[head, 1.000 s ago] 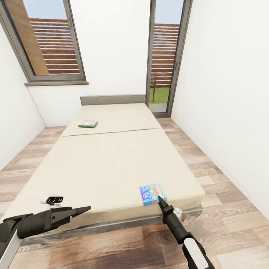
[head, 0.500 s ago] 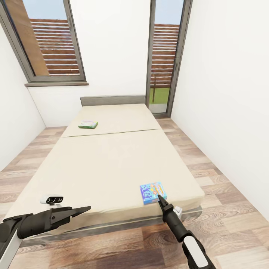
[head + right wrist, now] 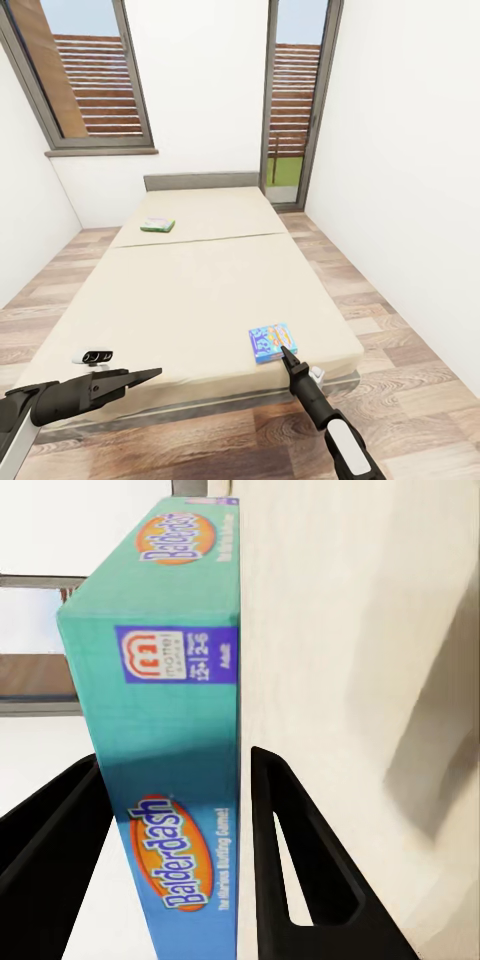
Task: Put all the toys in the child's room - the three board games (two on the bed and one on the table), the two jigsaw puzzles on the table, and the tennis ball on the table - inside the toy box on the table in the child's room.
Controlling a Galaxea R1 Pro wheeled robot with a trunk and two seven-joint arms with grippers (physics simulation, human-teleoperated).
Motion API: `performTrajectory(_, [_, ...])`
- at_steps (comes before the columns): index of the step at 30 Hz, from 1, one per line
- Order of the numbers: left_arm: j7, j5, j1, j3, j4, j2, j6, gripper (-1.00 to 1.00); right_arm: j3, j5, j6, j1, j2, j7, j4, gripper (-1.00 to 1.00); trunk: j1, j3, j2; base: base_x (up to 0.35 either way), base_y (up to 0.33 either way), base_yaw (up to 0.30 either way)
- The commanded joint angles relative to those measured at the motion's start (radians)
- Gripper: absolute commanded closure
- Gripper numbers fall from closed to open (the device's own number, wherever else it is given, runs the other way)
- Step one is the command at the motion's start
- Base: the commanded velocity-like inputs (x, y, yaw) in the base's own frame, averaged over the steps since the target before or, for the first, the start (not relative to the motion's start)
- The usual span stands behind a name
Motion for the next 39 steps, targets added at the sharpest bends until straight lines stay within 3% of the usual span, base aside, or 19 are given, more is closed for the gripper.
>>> performTrajectory(1, [-0.004, -0.001, 0.0, 0.0, 0.0, 0.0, 0.011, -1.0, -0.003, -0.006, 0.009, -0.001, 0.001, 0.002, 0.0, 1.0, -0.004, 0.002, 0.007, 0.0, 0.0, 0.0])
performTrajectory(6, [-0.004, -0.002, 0.0, 0.0, 0.0, 0.0, 0.011, -1.0, 0.002, -0.005, 0.022, -0.002, -0.001, -0.007, -0.004, 1.0, -0.023, 0.018, 0.042, 0.0, 0.0, 0.0])
performTrajectory(15, [-0.004, -0.002, 0.0, 0.0, 0.0, 0.0, 0.01, -1.0, 0.016, -0.003, 0.114, -0.001, -0.003, -0.026, -0.083, 1.0, -0.058, 0.046, 0.105, 0.0, 0.0, 0.0])
performTrajectory(25, [-0.004, -0.002, 0.0, 0.0, 0.002, 0.0, 0.008, -1.0, 0.078, -0.003, 0.167, -0.001, -0.016, -0.119, -0.138, 1.0, -0.096, 0.078, 0.175, 0.0, 0.0, 0.0])
performTrajectory(39, [-0.004, -0.002, 0.0, -0.002, 0.003, 0.0, 0.007, -1.0, 0.106, -0.004, 0.21, 0.0, -0.015, -0.132, -0.204, 1.0, -0.15, 0.121, 0.273, 0.0, 0.0, 0.0])
